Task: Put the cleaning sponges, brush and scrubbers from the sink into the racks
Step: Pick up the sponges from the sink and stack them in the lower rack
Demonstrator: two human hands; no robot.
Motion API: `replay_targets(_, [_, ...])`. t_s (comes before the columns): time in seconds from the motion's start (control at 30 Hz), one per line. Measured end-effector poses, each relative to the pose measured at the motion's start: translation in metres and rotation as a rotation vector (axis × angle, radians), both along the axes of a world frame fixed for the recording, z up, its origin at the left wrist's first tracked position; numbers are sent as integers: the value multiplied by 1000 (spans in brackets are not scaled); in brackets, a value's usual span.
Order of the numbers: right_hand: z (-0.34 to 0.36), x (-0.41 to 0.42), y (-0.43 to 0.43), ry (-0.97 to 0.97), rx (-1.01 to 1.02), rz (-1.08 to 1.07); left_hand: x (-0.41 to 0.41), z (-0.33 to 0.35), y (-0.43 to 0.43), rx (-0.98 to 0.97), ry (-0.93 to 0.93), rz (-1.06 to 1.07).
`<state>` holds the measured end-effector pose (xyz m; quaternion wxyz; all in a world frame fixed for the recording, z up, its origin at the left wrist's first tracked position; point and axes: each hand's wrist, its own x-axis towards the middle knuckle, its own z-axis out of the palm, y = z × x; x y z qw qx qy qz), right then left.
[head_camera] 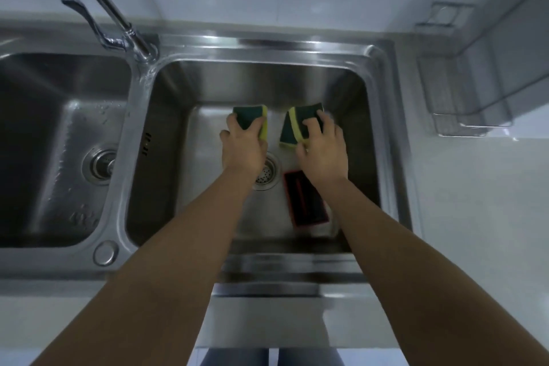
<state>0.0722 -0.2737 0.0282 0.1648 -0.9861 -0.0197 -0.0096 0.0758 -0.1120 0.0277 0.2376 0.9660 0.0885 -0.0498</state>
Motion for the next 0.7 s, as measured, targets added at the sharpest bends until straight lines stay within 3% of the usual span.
replay_targets(0.3, [82, -11, -96, -319, 58, -73, -4, 67, -73, -70, -138, -84])
replay_targets(0.53, [95, 17, -172, -373, 91, -248, 10, 70, -130, -84, -156, -115])
replay_targets(0.7, [85, 51, -209, -298, 91, -334, 27, 62, -154, -29, -163, -116])
